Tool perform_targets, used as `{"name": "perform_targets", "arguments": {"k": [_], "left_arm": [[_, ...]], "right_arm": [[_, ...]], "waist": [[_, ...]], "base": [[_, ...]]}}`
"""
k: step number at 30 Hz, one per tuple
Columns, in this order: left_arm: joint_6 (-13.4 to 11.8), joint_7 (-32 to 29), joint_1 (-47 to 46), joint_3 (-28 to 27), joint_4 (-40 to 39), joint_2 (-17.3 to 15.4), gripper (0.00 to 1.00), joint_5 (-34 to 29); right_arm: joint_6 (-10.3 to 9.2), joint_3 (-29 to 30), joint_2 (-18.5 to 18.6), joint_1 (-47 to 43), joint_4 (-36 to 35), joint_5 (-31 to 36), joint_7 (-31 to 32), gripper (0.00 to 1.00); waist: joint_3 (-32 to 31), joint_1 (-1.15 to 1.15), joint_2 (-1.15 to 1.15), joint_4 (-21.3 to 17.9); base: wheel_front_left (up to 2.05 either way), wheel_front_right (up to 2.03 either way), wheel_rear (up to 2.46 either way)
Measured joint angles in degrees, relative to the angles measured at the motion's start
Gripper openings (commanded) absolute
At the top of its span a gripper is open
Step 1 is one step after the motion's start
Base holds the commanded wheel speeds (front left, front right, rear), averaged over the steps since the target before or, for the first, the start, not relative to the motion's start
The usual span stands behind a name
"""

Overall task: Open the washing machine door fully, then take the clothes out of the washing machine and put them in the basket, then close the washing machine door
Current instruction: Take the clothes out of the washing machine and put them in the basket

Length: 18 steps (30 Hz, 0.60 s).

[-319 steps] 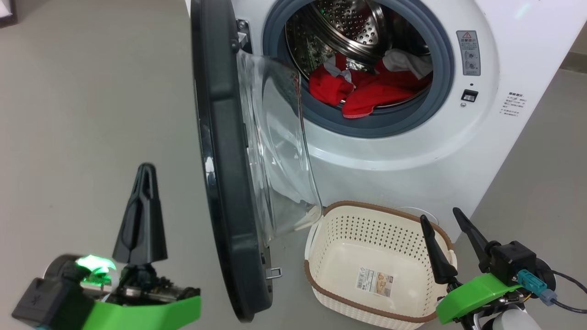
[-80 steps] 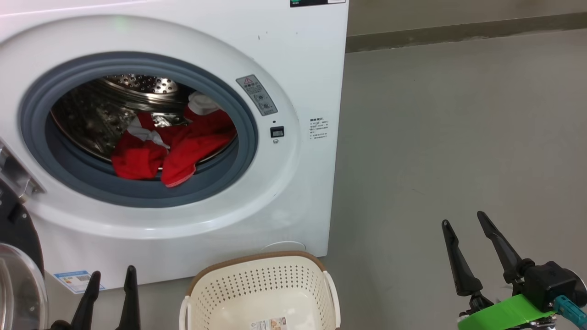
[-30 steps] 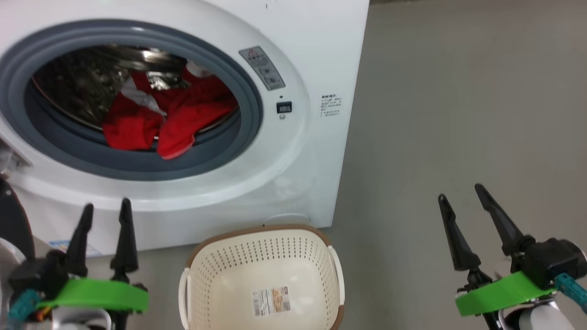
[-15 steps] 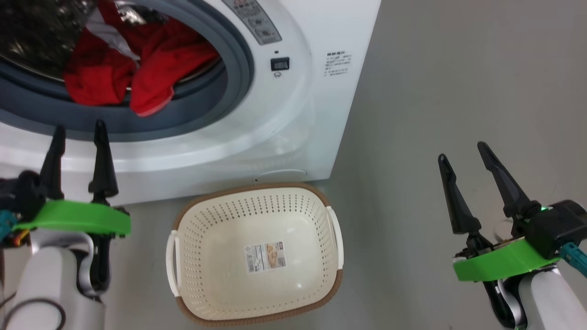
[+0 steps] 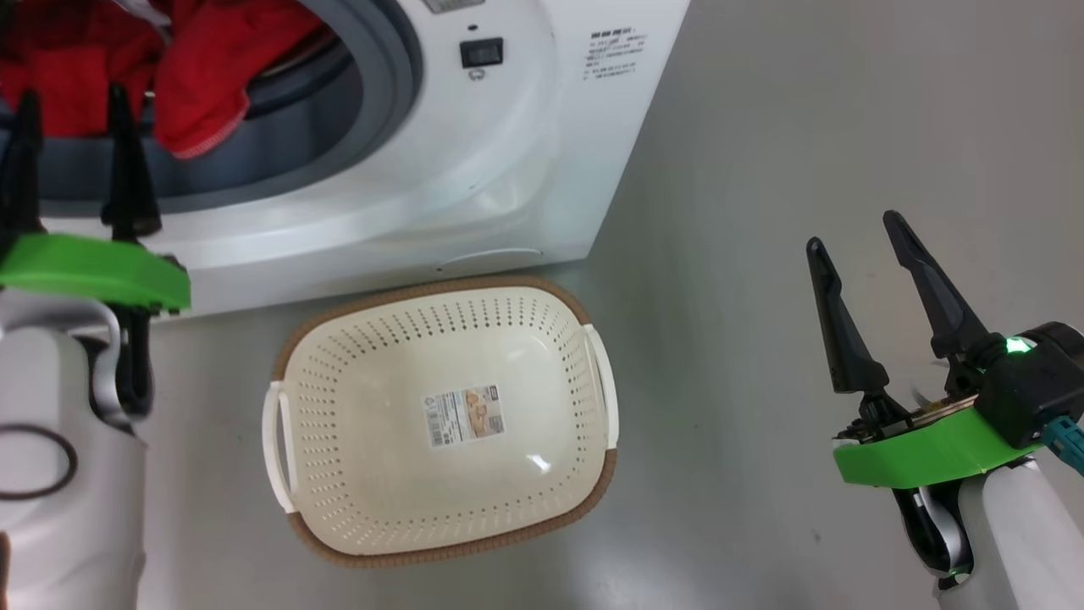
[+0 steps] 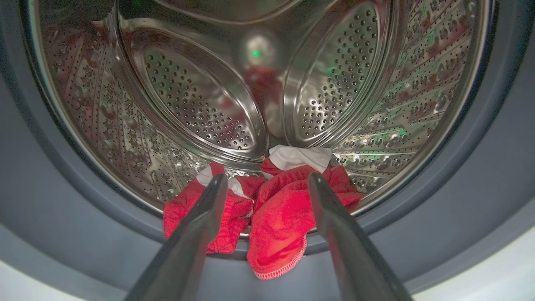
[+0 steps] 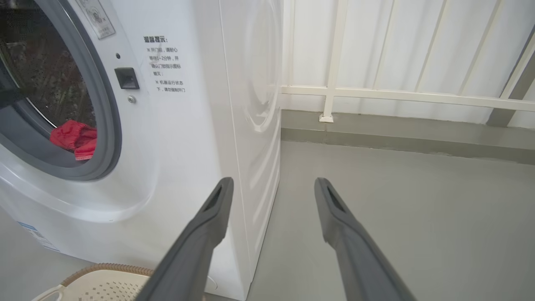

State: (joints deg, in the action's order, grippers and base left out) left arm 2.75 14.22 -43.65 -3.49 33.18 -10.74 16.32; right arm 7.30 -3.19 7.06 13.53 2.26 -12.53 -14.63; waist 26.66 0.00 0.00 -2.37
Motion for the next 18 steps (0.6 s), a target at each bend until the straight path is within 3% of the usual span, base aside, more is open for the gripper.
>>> {"name": "perform_targets", "arguments": {"k": [10,18], "left_arm": [[-2.52,-1.10,-9.85,0.73,8.50,-1.74,1.00,-1.32],[-6.51,-2.34,-14.96,2.05,15.82,-4.53,1.00,-4.63]], "right_arm": [[0.00,-1.76,0.15,2.81,0.05,-0.59,0.00,1.00],[0.00,-3.58,0.19,3.71,0.58,-1.59,-0.01,1.00]], "waist": [[4.95,0.00,0.00,-1.26],[7.10,0.00,0.00,-2.25]], "base": [[0.00,0.00,0.00],[0.00,0.00,0.00]]}}
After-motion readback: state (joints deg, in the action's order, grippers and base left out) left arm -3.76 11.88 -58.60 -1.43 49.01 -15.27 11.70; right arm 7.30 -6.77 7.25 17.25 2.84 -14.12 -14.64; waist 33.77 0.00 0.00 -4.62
